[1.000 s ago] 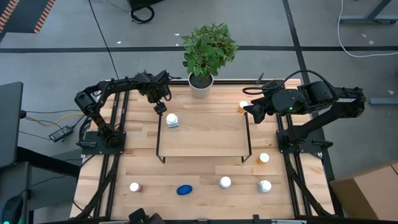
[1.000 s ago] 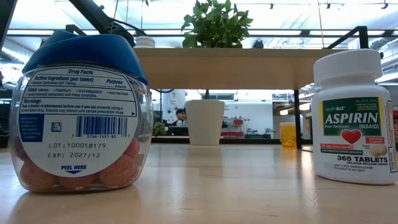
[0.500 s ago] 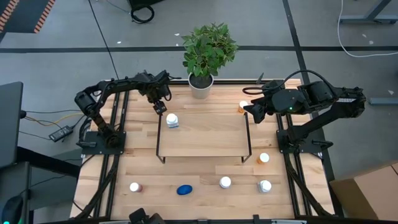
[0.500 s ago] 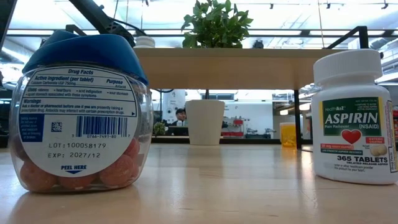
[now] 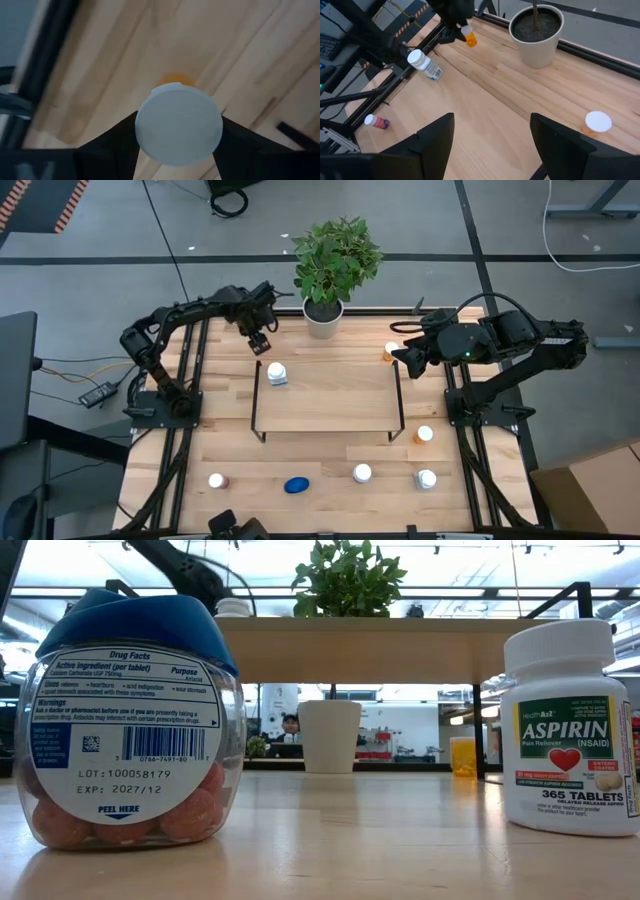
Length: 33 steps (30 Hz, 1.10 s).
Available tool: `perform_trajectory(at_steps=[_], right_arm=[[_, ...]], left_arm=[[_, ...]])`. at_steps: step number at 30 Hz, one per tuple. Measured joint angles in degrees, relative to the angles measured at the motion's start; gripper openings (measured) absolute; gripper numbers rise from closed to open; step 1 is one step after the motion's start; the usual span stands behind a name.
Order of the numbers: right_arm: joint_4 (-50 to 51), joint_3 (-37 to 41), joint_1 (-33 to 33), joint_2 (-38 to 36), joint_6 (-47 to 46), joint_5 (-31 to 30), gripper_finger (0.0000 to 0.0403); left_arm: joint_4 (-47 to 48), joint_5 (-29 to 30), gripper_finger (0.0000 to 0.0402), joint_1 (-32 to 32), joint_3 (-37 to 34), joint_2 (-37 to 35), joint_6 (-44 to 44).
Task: Pick and place medicine bottles onto shelf by color
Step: Put the top left orange pill bottle on the shelf
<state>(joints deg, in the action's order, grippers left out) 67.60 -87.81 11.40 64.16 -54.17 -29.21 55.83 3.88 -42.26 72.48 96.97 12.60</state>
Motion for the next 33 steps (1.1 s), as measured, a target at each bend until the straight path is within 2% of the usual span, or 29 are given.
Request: perform_trajectory(at_steps=[6, 14, 21, 29, 33], right_arm=[[0.0, 0.0, 0.0, 0.0, 0.51, -0.39, 0.0269], [0.01, 0.0, 0.0, 0.0, 1.88, -0.94, 0.0269], [-0.01, 0.02, 0.0, 0.0, 2.67, -2.31, 0.0269], [-0.01, 0.0, 0.0, 0.0, 2.25, -2.29, 0.0269], [-0.01, 0.0, 0.0, 0.0, 2.21, -2.29, 0.0269]], left_arm=[[7.78, -0.02, 0.0223, 0.0, 9.04, -0.02, -0.25], [18.57, -0.03, 0.0207, 1.06, 19.75, -0.07, -3.02], [24.23, -0.07, 0.023, 5.6, 27.04, -0.09, -4.45], [29.09, -0.07, 0.0206, 11.2, 35.52, -0.09, -7.87], [30.07, -0.07, 0.0218, 14.02, 40.35, -0.09, -9.47]])
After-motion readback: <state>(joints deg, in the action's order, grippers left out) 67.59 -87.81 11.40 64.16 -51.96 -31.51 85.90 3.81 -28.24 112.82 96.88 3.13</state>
